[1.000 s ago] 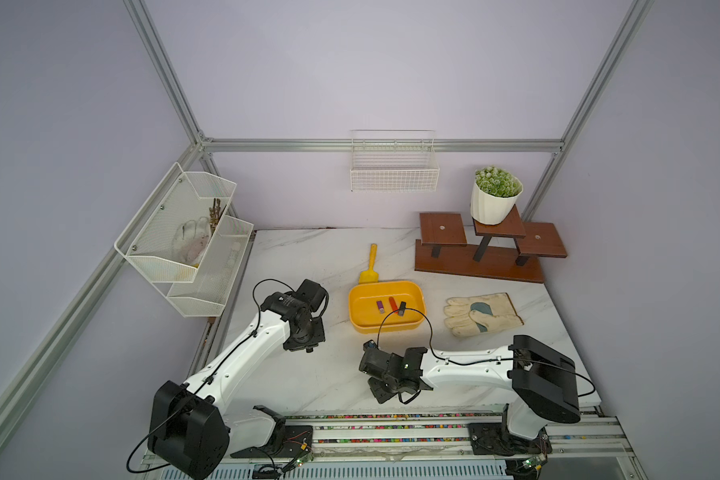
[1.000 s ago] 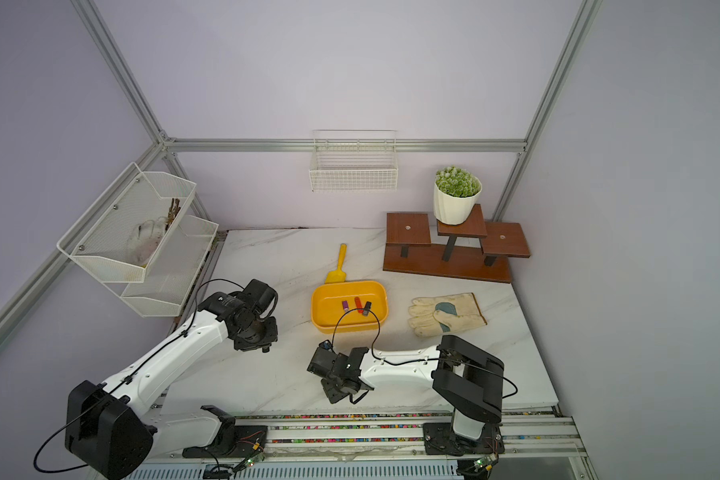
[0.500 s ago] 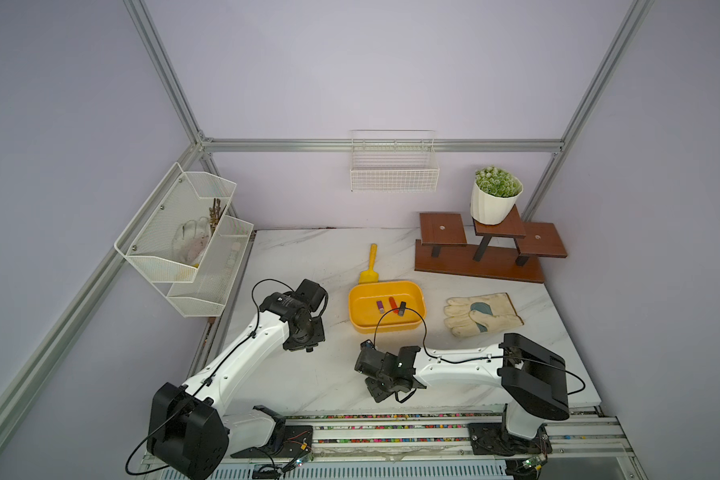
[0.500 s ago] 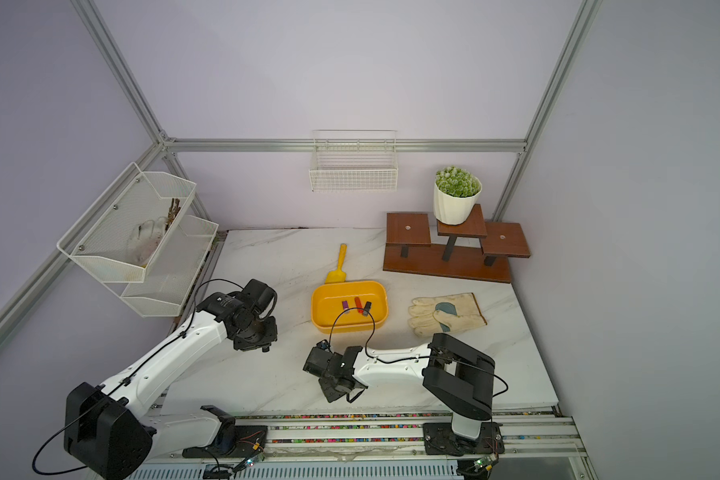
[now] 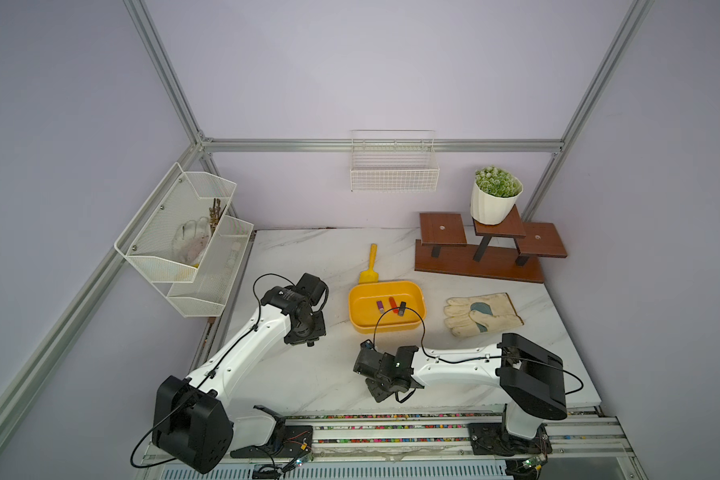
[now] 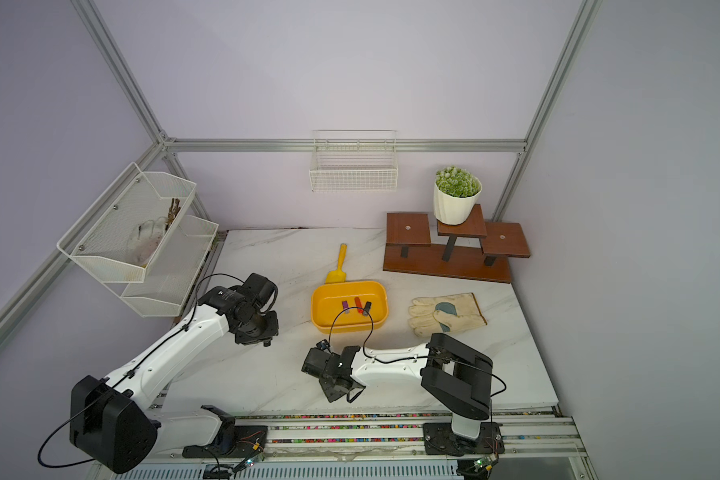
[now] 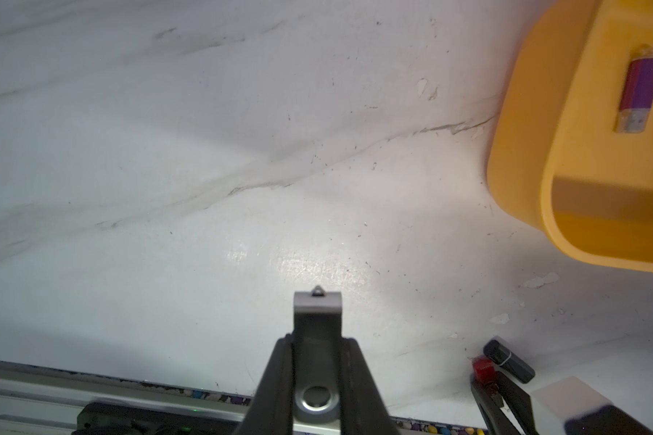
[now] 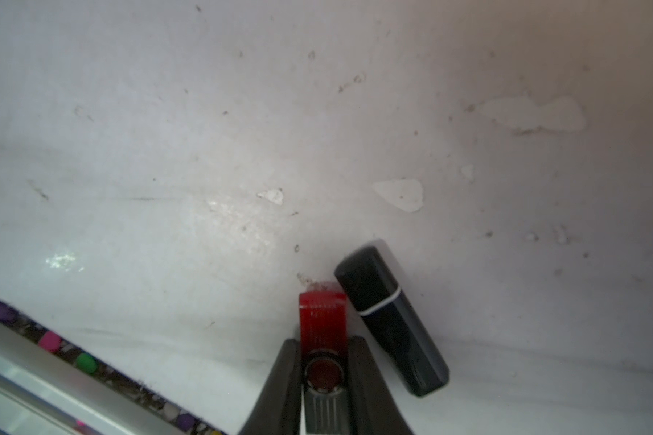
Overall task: Put the usb flash drive into the storage box
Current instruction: Place the USB flash in the storage box.
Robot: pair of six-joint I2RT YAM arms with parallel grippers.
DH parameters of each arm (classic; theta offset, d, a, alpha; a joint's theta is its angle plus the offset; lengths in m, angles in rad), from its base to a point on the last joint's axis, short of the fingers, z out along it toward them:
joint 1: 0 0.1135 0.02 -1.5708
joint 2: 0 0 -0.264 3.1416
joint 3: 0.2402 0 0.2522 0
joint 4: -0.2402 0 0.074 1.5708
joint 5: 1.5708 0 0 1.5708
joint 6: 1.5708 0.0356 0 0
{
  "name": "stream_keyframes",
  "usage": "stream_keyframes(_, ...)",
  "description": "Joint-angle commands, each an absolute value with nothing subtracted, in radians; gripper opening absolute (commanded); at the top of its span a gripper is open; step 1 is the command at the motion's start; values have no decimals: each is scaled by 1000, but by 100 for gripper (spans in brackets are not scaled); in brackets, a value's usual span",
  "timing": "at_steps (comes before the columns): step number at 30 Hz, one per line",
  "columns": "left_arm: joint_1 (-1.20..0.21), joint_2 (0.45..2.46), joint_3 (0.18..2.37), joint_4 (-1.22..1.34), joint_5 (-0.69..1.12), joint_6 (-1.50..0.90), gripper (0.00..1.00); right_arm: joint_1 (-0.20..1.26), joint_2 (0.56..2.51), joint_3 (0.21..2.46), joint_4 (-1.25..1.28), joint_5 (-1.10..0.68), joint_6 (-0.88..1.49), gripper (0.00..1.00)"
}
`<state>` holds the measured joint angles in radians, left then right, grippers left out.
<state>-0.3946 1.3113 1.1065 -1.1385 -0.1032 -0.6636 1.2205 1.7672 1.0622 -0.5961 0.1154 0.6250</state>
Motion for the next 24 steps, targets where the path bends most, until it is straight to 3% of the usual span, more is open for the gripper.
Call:
stream_keyframes(1, -388, 1340, 1193, -1121, -91, -619, 0, 1231, 1718, 1062, -624, 123, 638, 0)
stream_keyframes(9, -394, 1547, 1445, -1097, -4, -563, 0, 1203, 1549, 1144, -815, 262, 674, 0)
stream_keyframes(18, -499, 1935, 1899, -1129, 42, -473, 0, 947, 1322, 1114, -903, 320, 640, 0)
stream_keyframes(24, -527, 2177, 2115, -1163, 103, -462, 0, 838, 1313, 1164, -925, 329, 594, 0)
